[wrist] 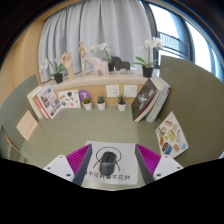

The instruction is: Arrange mouse

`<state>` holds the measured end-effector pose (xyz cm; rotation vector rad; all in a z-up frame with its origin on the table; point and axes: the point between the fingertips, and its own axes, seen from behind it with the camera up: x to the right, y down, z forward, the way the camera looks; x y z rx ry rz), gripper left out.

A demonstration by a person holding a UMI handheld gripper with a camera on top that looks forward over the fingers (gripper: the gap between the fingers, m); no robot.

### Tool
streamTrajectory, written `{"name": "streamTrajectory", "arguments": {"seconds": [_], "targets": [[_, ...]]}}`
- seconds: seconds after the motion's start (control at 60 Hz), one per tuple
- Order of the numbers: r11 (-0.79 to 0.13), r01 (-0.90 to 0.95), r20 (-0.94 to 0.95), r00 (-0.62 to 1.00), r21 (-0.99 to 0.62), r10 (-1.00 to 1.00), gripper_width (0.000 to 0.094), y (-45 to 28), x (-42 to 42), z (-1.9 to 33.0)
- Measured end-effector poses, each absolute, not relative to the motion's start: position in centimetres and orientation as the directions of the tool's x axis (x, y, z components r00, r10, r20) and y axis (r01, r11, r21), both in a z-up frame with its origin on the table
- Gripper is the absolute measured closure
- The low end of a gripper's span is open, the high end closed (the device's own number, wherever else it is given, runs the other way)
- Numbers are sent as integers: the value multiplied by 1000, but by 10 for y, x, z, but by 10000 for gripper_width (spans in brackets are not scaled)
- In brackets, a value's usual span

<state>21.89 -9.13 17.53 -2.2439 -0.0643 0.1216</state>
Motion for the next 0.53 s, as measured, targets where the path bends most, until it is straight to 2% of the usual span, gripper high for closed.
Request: {"name": "streamTrajectory", "arguments": {"seconds": [0.133, 0.217, 0.367, 0.533], "targets": [[-552, 33, -41, 992, -833, 121, 78, -122, 241, 246], [-518, 50, -31, 989, -854, 146, 81, -138, 247, 270], [-507, 99, 1, 982, -856, 188, 82, -169, 244, 277], [-536, 123, 6, 977, -835, 215, 82, -192, 228, 261]]}}
